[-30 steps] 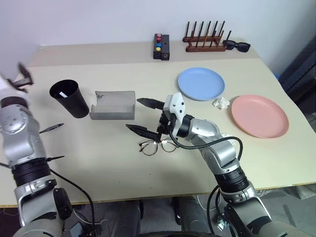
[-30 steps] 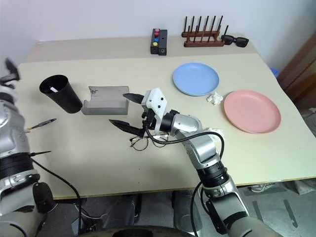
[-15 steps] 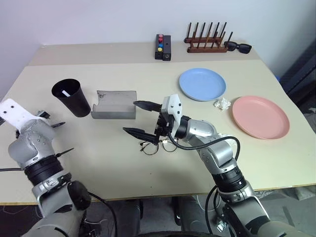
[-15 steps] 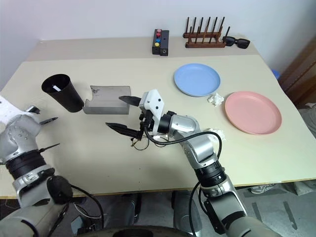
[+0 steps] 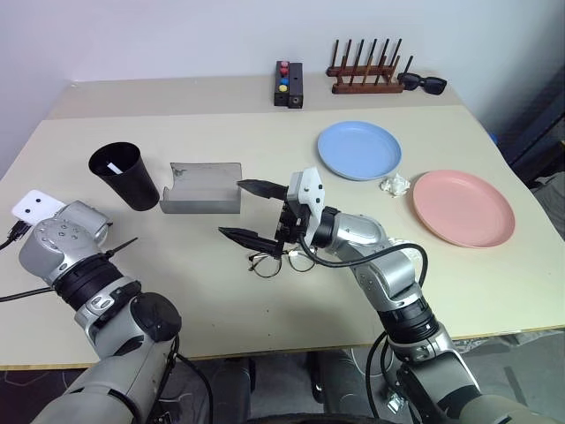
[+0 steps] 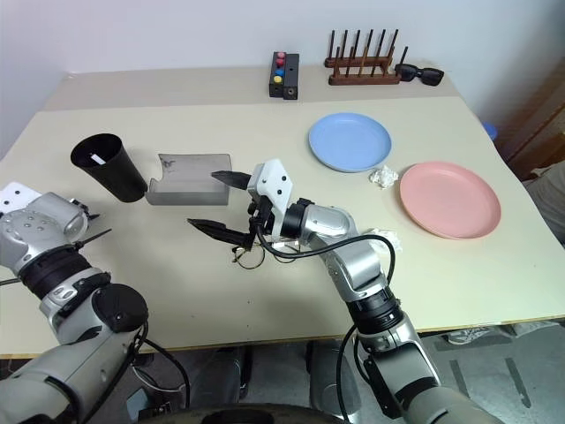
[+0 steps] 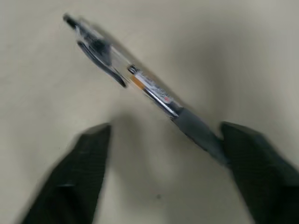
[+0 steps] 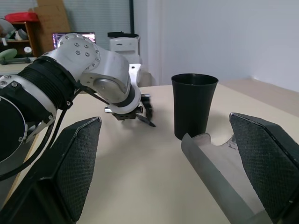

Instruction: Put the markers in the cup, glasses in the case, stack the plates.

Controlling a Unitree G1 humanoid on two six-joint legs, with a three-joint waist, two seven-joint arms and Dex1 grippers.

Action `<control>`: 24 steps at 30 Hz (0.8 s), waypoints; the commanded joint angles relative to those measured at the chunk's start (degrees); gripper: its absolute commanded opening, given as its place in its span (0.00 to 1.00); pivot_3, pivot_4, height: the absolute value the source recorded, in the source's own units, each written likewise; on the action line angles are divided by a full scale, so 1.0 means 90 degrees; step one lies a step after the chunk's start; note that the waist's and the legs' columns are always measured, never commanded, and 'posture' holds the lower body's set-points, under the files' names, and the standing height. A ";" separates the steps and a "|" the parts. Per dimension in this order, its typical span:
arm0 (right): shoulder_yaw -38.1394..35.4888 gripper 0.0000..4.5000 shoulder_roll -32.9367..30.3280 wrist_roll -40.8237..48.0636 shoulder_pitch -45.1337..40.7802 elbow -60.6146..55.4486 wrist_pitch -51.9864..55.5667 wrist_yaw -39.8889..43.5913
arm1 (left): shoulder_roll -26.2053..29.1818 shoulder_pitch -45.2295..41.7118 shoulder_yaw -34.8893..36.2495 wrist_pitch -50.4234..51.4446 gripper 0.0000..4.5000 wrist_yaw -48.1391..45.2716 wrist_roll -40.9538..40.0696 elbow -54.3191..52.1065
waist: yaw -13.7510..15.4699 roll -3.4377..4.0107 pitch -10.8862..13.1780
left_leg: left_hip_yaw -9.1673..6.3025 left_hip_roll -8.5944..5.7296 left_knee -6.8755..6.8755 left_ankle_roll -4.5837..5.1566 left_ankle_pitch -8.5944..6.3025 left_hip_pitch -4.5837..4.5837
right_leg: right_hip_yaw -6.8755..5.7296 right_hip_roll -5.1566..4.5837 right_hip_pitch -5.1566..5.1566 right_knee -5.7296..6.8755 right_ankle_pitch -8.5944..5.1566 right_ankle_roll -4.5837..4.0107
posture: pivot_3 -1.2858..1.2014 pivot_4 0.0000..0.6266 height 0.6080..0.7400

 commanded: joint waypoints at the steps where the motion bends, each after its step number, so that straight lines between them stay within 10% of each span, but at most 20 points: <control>1: -0.0034 1.00 0.0016 0.0041 -0.0047 -0.0219 -0.0030 -0.0028 | 0.0027 -0.0097 0.0168 0.0038 0.35 0.0197 0.0132 -0.0048 | -0.0003 0.0000 0.0000 | 0.0000 0.0000 0.0000 -0.0001 0.0000 0.0000 | 0.0000 0.0000 0.0000 0.0000 0.0000 0.0000 | 0.52 0.24 1.00; 4: -0.0028 1.00 0.0011 0.0048 -0.0039 -0.0231 -0.0018 -0.0037 | 0.0021 -0.0081 0.0206 0.0010 0.01 0.0274 0.0182 -0.0055 | -0.0006 0.0001 -0.0001 | 0.0000 0.0000 -0.0001 -0.0001 0.0000 0.0001 | 0.0000 0.0000 -0.0001 0.0000 0.0000 0.0000 | 0.52 0.24 1.00; 19: -0.0026 1.00 0.0007 0.0065 -0.0061 -0.0187 -0.0016 -0.0004 | 0.0137 0.0140 -0.0195 -0.0615 0.00 -0.0010 0.0496 -0.0417 | -0.0002 0.0000 0.0000 | 0.0002 0.0000 -0.0003 -0.0005 0.0002 0.0002 | 0.0001 0.0000 -0.0003 0.0003 0.0000 0.0000 | 0.52 0.24 1.00; 24: -0.0022 1.00 0.0014 0.0068 -0.0065 -0.0176 -0.0013 0.0003 | 0.0169 0.0110 -0.0269 -0.0808 0.41 -0.0135 0.0530 -0.0458 | 0.0005 -0.0001 0.0000 | 0.0002 0.0000 -0.0002 -0.0006 0.0003 0.0000 | 0.0001 -0.0001 -0.0002 0.0002 0.0000 0.0000 | 0.52 0.24 1.00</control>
